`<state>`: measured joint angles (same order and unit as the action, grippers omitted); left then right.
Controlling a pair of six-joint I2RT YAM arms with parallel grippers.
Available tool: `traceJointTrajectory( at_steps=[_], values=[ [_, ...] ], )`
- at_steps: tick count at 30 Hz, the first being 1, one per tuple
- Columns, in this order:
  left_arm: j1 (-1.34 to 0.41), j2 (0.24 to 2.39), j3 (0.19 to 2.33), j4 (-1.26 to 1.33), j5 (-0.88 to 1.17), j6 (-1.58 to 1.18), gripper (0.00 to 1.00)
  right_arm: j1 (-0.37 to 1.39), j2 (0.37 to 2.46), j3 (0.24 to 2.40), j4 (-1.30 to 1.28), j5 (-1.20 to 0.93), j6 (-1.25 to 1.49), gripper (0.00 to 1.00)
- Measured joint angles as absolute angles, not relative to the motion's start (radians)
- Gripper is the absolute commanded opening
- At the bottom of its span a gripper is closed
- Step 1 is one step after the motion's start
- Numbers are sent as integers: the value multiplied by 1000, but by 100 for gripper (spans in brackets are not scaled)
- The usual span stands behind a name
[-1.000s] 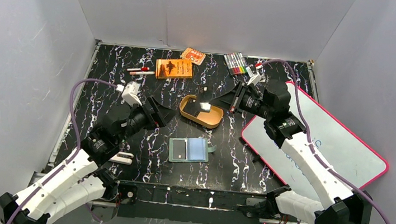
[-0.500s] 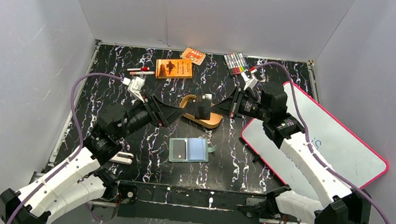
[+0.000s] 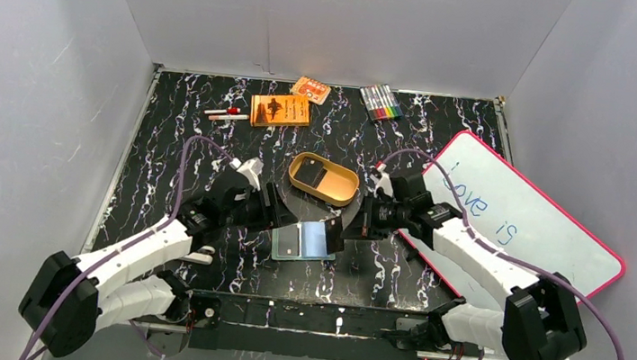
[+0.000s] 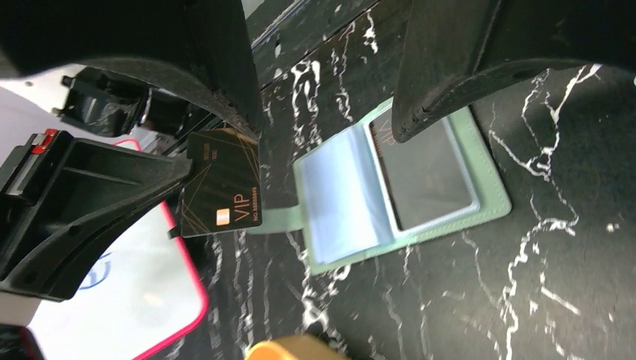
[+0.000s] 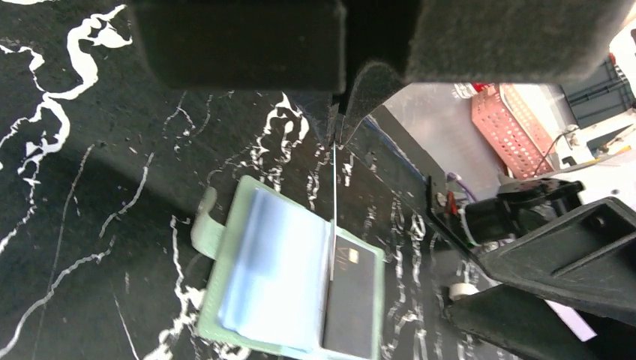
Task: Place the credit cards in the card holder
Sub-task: Pick up the credit card from the storage box, then turn over the card slot in the card holder.
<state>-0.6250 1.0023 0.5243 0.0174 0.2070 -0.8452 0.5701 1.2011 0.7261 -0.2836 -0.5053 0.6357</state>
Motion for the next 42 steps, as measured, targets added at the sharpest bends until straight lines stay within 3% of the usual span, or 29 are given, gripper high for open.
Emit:
traceJointTrajectory(
  at_steps=[42],
  values=[
    [-626, 1198, 465, 142, 320, -860, 54, 604, 1406, 638, -139, -513, 654, 0]
  ],
)
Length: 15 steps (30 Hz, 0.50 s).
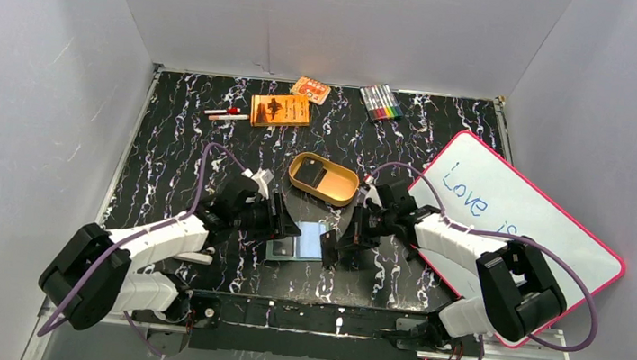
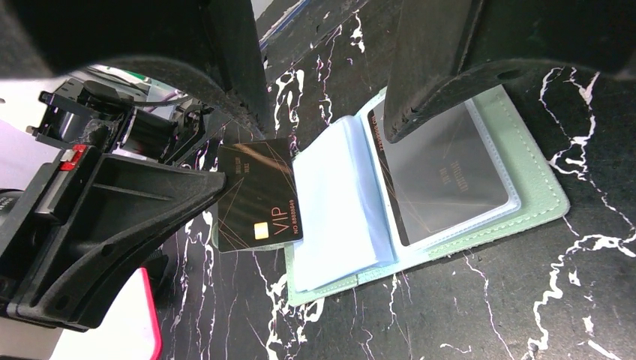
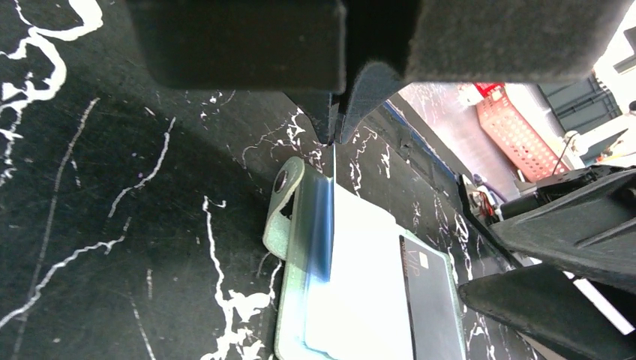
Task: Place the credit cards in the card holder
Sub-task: Turn over the card slot in the card holder.
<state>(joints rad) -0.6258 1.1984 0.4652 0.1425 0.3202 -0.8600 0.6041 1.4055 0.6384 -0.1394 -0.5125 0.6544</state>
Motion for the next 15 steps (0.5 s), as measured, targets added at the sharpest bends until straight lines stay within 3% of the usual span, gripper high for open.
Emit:
traceJointTrajectory(
  at_steps=[15],
  values=[
    [-631, 1301, 465, 183, 353, -867, 53, 619, 1406, 638, -64, -546, 685, 0]
  ],
)
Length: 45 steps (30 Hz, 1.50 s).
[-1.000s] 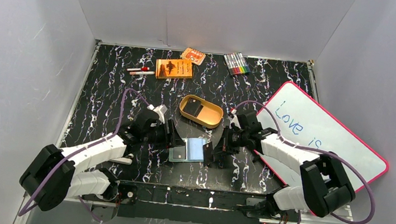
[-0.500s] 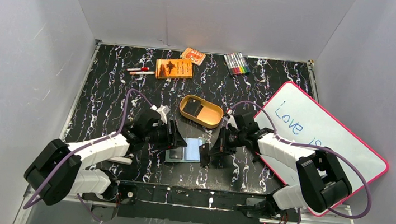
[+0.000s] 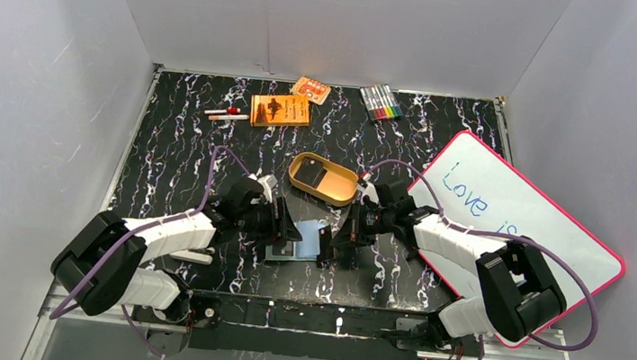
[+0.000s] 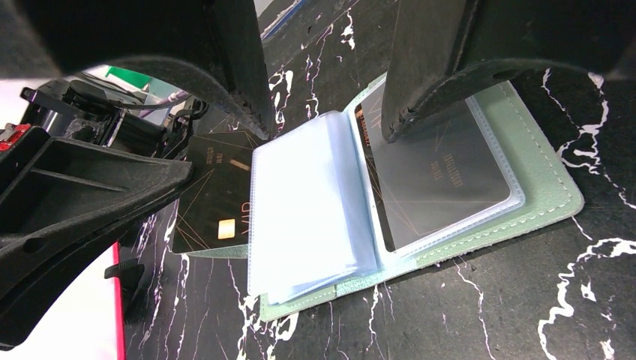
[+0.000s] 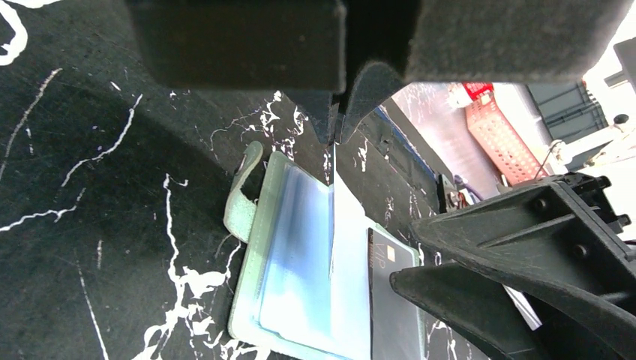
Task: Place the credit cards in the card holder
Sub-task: Turn over the card slot in the card holder.
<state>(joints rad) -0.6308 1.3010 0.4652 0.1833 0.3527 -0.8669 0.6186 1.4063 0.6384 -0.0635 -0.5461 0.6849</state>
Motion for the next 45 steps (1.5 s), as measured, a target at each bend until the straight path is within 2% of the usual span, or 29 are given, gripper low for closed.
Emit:
traceJointTrajectory(
  at_steps=[9, 27, 36, 45],
  values=[
    [-634, 1307, 477, 188, 373, -865, 65, 637, 1406, 638, -41, -554, 702, 0],
    [-655, 1421, 564, 187, 382, -836, 63, 671, 1406, 639, 4, -580, 708, 0],
    [-657, 1433, 583, 185, 382, -829, 49, 684, 1406, 646, 7, -587, 707, 0],
    [-657, 1435, 583, 181, 381, -822, 28, 684, 1406, 646, 6, -580, 706, 0]
  ],
)
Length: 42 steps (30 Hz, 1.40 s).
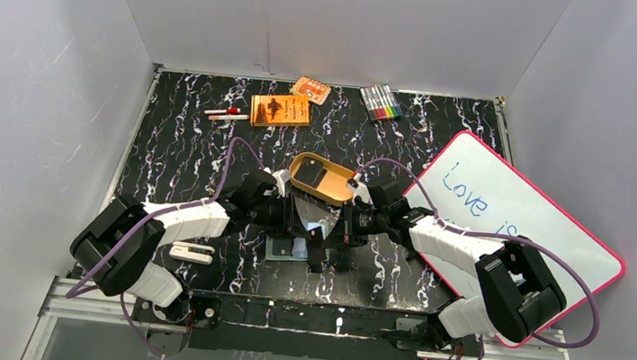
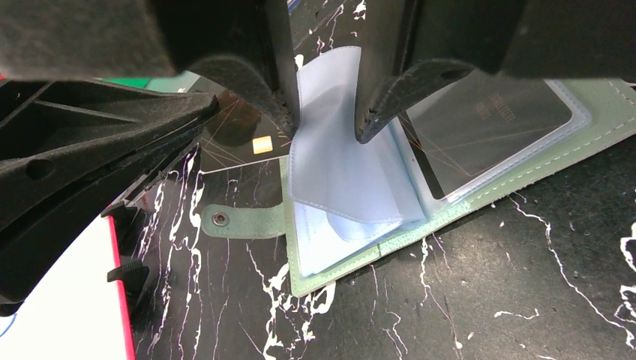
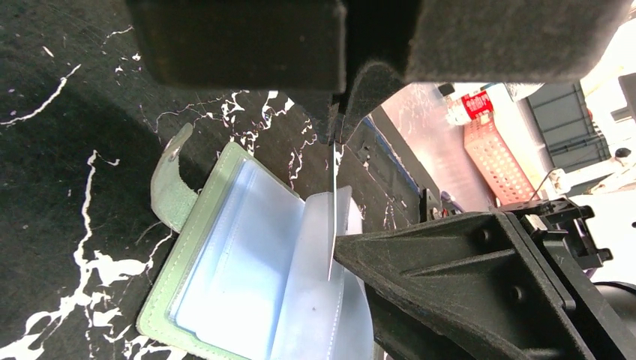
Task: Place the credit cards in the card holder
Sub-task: Turn over the card slot in the card holder.
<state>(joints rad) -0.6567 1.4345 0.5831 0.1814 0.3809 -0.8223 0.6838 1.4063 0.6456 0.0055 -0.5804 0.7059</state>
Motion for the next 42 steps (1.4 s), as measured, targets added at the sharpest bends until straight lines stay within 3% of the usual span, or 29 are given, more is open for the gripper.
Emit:
traceJointTrajectory(
  at_steps=[6, 16, 25, 42],
  values=[
    [-657, 1434, 583, 172, 364, -818, 19, 685, 1388, 650, -43, -516, 693, 0],
    [-657, 1423, 583, 144, 327, -813, 18, 693, 1234, 661, -131, -430, 650, 0],
    [-657, 1404, 583, 120, 302, -811, 18, 848, 1324, 746, -140, -455, 614, 0],
    [-657, 1401, 583, 103, 295, -810, 18, 908, 1342, 732, -211, -456, 578, 0]
  ],
)
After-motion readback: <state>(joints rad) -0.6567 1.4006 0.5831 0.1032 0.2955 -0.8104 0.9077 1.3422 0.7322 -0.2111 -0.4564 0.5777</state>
